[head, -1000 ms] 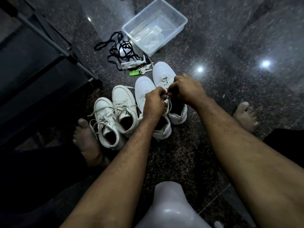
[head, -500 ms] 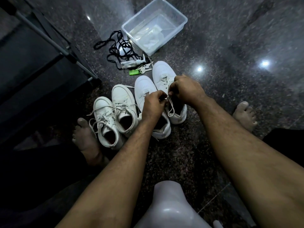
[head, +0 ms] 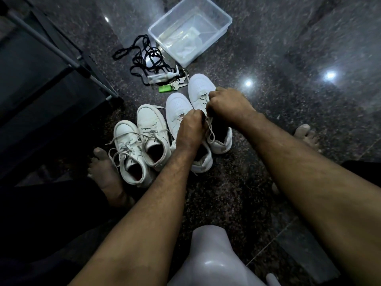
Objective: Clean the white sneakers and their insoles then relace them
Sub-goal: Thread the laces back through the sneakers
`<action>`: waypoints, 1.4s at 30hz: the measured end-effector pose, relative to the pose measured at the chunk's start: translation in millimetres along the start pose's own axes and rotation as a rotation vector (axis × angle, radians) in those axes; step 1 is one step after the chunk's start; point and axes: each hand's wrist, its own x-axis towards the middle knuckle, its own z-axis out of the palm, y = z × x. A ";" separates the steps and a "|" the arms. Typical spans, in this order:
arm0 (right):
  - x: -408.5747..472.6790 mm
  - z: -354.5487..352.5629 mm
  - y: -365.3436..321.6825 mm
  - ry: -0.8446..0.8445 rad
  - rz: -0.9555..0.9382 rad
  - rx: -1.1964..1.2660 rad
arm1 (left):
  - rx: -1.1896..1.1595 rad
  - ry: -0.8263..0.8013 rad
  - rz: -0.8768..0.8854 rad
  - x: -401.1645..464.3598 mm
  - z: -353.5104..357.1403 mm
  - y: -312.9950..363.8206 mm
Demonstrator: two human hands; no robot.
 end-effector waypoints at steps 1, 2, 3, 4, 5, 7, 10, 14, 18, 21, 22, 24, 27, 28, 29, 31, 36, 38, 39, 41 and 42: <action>-1.2 0.2 -0.3 0.005 0.013 0.004 | 0.008 -0.003 0.017 1.4 -1.2 -0.9; -3.2 1.5 -0.2 0.006 0.039 0.026 | 0.014 -0.006 0.036 2.6 -1.9 -1.0; -5.7 3.3 -0.2 0.008 0.071 0.064 | 0.011 -0.004 0.047 3.3 -2.3 -1.3; -8.3 5.4 0.4 0.017 0.101 0.108 | 0.002 -0.001 0.048 3.3 -2.6 -0.9; -10.7 7.0 1.1 0.036 0.125 0.140 | -0.010 0.003 0.048 2.9 -2.1 -1.1; -13.0 9.0 3.0 0.083 0.140 0.149 | -0.022 0.005 0.046 1.6 -0.3 -1.3; -10.9 9.0 3.4 0.084 0.081 0.084 | -0.032 0.031 0.078 -0.6 0.2 1.9; -7.8 8.5 2.6 0.070 0.003 0.077 | -0.073 0.090 0.084 -3.9 1.2 3.0; -11.3 9.7 8.6 0.067 0.019 0.183 | -0.136 0.107 -0.012 1.1 7.6 -1.3; -13.6 18.3 8.9 0.059 0.125 0.302 | -0.237 0.130 -0.127 1.1 6.6 5.4; -13.7 21.7 8.9 0.075 0.189 0.365 | -0.283 0.141 -0.200 1.1 7.5 6.2; -13.2 29.9 11.0 0.085 0.346 0.502 | -0.388 0.126 -0.349 2.9 10.8 6.2; -13.0 37.2 14.1 0.062 0.507 0.723 | -0.504 0.012 -0.409 7.6 18.1 0.7; -13.0 38.0 14.9 0.060 0.520 0.769 | -0.540 -0.015 -0.414 7.0 17.1 1.9; -13.5 37.5 15.1 0.057 0.518 0.794 | -0.569 -0.028 -0.411 6.1 17.1 2.2; -14.2 36.8 15.4 0.049 0.501 0.809 | -0.550 -0.034 -0.351 1.6 13.3 4.7; -14.7 40.2 16.4 0.047 0.441 0.815 | -0.386 0.034 -0.253 -1.8 13.0 1.1; -15.7 41.8 18.1 0.025 0.390 0.801 | -0.393 0.098 -0.260 -2.6 11.3 3.9; -15.8 43.0 18.7 0.022 0.381 0.786 | -0.410 0.130 -0.272 -2.8 10.3 5.0; -16.1 47.0 21.5 0.025 0.407 0.740 | -0.525 0.180 -0.345 -3.0 8.3 6.2; -16.1 49.1 22.7 0.026 0.432 0.717 | -0.596 0.221 -0.388 -2.3 5.9 5.9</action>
